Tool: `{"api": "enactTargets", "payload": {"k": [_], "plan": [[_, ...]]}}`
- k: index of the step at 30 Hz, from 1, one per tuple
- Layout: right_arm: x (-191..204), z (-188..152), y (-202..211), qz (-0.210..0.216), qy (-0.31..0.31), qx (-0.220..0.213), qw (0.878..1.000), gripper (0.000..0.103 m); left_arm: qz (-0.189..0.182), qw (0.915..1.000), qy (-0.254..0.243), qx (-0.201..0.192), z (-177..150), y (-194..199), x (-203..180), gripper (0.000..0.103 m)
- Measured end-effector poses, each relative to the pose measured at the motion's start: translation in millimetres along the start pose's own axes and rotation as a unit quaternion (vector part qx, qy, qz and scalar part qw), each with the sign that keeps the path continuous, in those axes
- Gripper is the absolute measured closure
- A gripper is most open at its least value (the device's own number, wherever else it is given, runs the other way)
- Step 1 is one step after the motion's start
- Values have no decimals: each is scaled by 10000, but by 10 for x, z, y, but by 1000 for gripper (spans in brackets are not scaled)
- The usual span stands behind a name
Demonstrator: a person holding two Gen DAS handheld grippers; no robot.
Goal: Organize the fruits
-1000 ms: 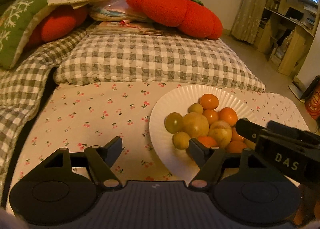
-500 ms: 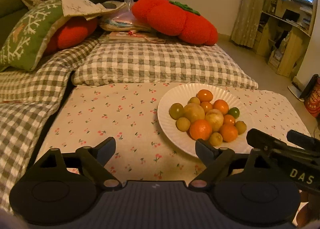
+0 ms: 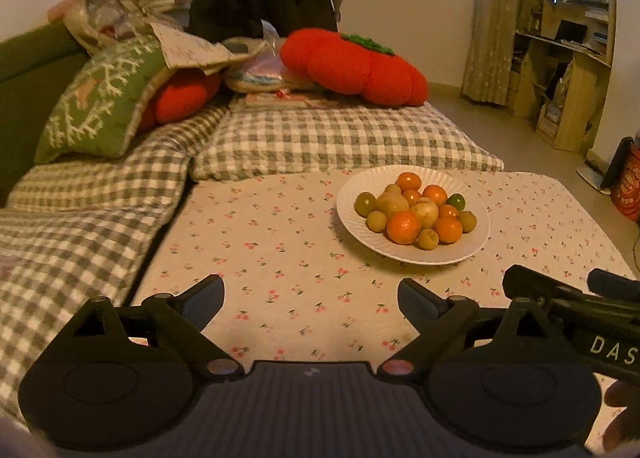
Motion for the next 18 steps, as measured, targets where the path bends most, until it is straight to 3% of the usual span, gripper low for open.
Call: {"api": "enactTargets", "payload": {"k": [9,18], "plan": [[110,-70,354,-58,225,-422,9988,0,-90,9995,139,-278,-157,334,117,11],[144,-175,278,-136,502,-385,9979,0,-76,9995,3,-319,-304,297,134,10]]}}
Point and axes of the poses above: each gripper's, at about its wrist camera, not at the fingertips, and y roughly against the way its jaws point, x to its left, z to its top, the point moved 6 cm from there along -y, roughly the way its jaws point, and after that the axes turned 12 degrees about y, right-handed, at the moved point
